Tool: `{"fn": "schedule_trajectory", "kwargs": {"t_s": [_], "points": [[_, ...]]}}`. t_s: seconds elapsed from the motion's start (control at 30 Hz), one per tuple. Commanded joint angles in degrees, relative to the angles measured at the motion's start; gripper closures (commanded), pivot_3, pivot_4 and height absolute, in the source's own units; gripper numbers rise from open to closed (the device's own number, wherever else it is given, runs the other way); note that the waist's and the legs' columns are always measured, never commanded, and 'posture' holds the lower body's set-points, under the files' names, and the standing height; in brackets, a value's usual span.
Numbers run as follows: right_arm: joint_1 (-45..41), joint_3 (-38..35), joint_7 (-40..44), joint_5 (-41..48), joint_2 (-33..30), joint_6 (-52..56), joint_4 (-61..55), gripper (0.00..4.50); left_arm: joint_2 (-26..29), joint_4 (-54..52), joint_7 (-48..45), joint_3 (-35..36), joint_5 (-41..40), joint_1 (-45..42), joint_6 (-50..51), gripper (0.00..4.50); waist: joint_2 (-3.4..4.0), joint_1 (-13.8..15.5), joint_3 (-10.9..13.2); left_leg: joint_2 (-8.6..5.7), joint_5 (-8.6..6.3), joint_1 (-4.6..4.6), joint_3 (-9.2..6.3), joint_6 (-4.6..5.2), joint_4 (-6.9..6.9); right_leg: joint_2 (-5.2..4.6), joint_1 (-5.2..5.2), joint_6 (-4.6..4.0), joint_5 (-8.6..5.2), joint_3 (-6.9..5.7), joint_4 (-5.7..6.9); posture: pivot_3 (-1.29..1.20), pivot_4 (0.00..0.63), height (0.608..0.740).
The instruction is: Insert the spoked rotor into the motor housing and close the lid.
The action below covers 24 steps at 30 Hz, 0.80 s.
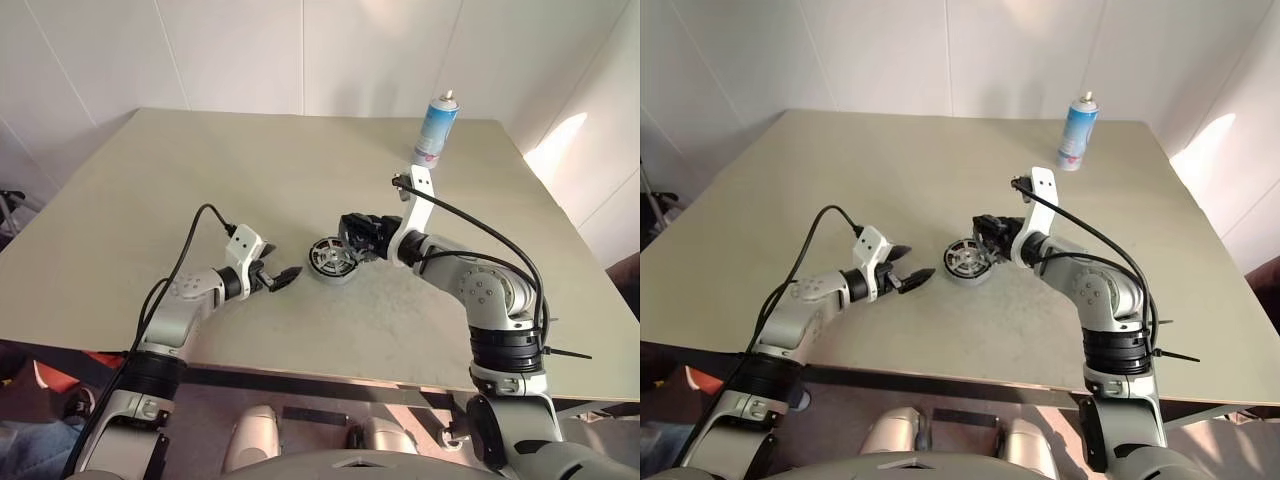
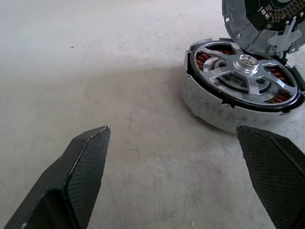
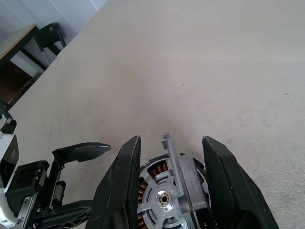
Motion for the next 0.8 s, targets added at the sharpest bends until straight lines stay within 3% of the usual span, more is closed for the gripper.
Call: {"fn": "schedule_trajectory", "kwargs": {"t_s": [0.03, 0.4, 0.8], "points": [[-3.2, -2.1, -1.6, 0.0, 1.2, 0.3, -0.9, 2.23, 0.2, -0.6, -0.1, 0.5, 0.1, -1.4, -1.4, 0.00, 0.00, 0.0, 0.0, 0.00, 0.00, 0.00, 0.00, 0.00, 0.00, 0.00, 0.00, 0.00, 0.00, 0.00, 0.00, 0.00, 0.000, 0.740], [-7.8, -0.8, -4.8, -0.8, 9.3, 3.5, 2.6, 2.23, 0.5, 0.7, 0.4, 1.3, 0.4, -2.6, -1.9, 0.00, 0.01, -0.1, 0.0, -0.02, 0.01, -0.01, 0.00, -0.03, -0.06, 0.00, -0.04, -0.07, 0.04, 0.02, -0.01, 0.00, 0.000, 0.740], [-10.4, -2.3, -8.4, -2.6, 13.2, 4.9, 8.6, 2.23, 1.0, 1.1, 1.2, 2.0, 0.9, -2.4, -2.3, 0.00, 0.01, -0.2, 0.0, 0.00, 0.00, 0.38, -0.01, -0.02, -0.10, 0.00, 0.30, 0.03, -0.02, 0.03, 0.01, 0.00, 0.000, 0.740]]}}
